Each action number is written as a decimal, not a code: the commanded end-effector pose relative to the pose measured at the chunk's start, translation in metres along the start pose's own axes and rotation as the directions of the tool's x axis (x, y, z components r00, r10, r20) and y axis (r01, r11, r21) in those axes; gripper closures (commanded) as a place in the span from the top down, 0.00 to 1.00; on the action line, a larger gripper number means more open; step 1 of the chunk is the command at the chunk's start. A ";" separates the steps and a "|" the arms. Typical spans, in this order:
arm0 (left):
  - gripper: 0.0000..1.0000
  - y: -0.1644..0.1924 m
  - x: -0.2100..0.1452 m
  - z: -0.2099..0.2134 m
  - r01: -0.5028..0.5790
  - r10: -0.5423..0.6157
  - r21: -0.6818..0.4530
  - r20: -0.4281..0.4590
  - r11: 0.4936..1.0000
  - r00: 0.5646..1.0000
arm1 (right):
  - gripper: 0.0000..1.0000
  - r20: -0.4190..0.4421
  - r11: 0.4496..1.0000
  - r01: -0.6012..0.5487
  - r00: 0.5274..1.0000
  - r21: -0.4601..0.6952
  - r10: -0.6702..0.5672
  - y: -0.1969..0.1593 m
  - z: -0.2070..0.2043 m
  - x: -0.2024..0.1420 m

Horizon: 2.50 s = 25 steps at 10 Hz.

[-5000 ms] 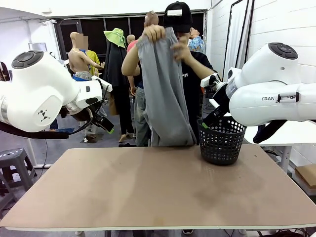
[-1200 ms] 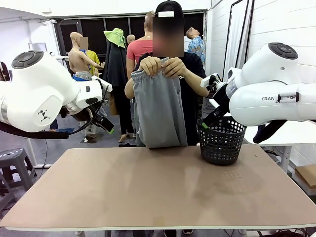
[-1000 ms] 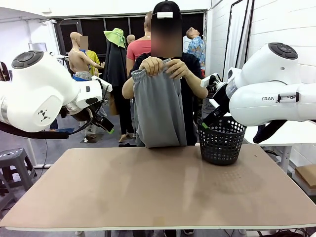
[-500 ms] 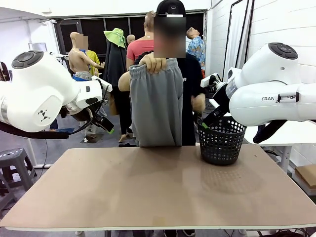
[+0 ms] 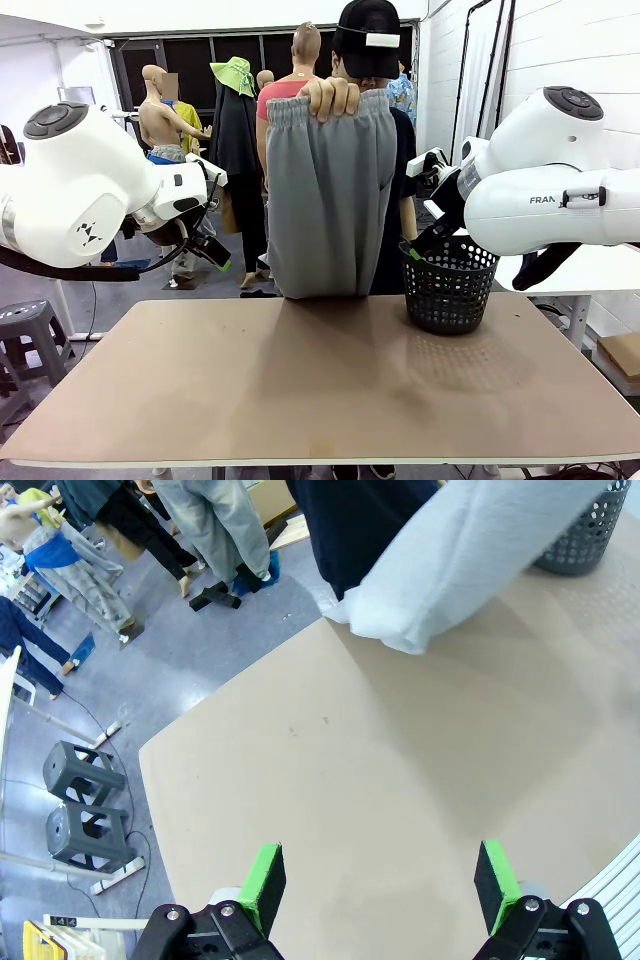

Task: Fold the training pants.
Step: Grab both ends of the Training pants handed by a person.

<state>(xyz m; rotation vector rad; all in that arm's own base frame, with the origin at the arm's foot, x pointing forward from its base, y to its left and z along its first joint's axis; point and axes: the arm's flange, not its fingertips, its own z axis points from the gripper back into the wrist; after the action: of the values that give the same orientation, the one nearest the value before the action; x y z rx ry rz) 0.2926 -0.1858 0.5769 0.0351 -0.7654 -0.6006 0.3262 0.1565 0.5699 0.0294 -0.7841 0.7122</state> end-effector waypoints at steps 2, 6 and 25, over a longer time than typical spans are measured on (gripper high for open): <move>1.00 0.001 0.000 0.000 0.009 -0.009 0.002 -0.001 1.000 1.000 | 1.00 0.007 1.000 0.006 1.000 -0.001 -0.006 0.000 -0.001 0.001; 1.00 0.001 0.000 0.000 0.009 -0.009 0.002 -0.001 1.000 1.000 | 1.00 0.007 1.000 0.006 1.000 -0.001 -0.006 0.000 -0.001 0.001; 1.00 0.017 0.000 0.007 0.515 -0.509 -0.131 0.076 0.847 0.857 | 1.00 0.092 0.845 -0.509 0.861 0.166 0.500 -0.032 0.000 -0.004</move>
<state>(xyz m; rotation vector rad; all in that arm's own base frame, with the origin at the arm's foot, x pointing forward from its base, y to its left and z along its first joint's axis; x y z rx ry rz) 0.2962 -0.1684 0.5832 0.0875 -0.7186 -1.2046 0.3431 0.1302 0.5748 -0.0082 -0.7709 1.3008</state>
